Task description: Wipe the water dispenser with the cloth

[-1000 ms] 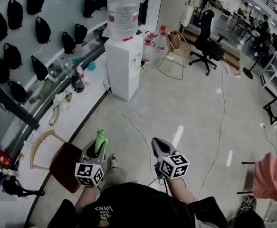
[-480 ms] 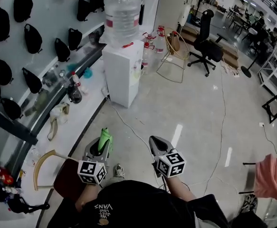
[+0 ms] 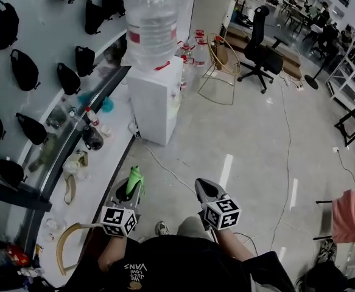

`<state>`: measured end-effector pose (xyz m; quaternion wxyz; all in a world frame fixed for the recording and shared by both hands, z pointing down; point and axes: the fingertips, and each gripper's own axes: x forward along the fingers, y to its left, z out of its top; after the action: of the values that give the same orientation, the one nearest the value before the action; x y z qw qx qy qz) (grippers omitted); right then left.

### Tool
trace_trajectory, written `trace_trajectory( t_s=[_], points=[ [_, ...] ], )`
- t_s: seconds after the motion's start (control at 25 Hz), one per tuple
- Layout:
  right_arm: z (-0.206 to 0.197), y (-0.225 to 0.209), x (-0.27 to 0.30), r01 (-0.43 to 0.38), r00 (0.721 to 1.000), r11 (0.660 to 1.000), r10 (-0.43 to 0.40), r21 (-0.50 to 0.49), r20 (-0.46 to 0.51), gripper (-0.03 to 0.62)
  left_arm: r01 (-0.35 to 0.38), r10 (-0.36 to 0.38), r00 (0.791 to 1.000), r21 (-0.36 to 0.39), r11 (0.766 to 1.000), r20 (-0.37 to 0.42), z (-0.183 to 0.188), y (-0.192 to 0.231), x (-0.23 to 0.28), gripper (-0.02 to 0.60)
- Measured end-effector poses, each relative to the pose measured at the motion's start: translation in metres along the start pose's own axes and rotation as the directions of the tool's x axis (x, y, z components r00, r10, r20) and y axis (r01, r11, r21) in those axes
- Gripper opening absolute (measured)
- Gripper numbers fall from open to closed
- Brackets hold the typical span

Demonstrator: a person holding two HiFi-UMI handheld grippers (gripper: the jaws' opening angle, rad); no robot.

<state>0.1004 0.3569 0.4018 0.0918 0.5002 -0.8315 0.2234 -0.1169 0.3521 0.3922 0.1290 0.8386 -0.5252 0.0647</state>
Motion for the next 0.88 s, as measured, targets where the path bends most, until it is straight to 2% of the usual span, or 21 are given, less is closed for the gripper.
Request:
trace_trajectory(
  t_s=[0.16,0.32,0.64,0.88],
  points=[
    [0.007,-0.026,0.022,0.026,1.0,1.0,-0.026,0.008,-0.013,0.005,0.01,-0.01,1.0,-0.008,1.0,-0.021,-0.004,0.009,0.035,0.11],
    [0.021,-0.054,0.056,0.015,0.999,1.0,-0.014,0.013,-0.03,0.005,-0.01,0.009,0.999,-0.017,1.0,-0.036,-0.001,0.02,0.076,0.11],
    [0.054,-0.116,0.13,-0.091,0.988,0.993,0.08,-0.078,-0.134,0.005,-0.095,0.093,0.995,-0.036,0.995,-0.046,0.019,0.027,0.17,0.11],
    [0.074,-0.151,0.177,-0.166,0.973,0.978,0.142,-0.125,-0.181,0.005,-0.148,0.146,0.987,-0.032,0.988,-0.071,0.017,0.029,0.232,0.11]
  ],
)
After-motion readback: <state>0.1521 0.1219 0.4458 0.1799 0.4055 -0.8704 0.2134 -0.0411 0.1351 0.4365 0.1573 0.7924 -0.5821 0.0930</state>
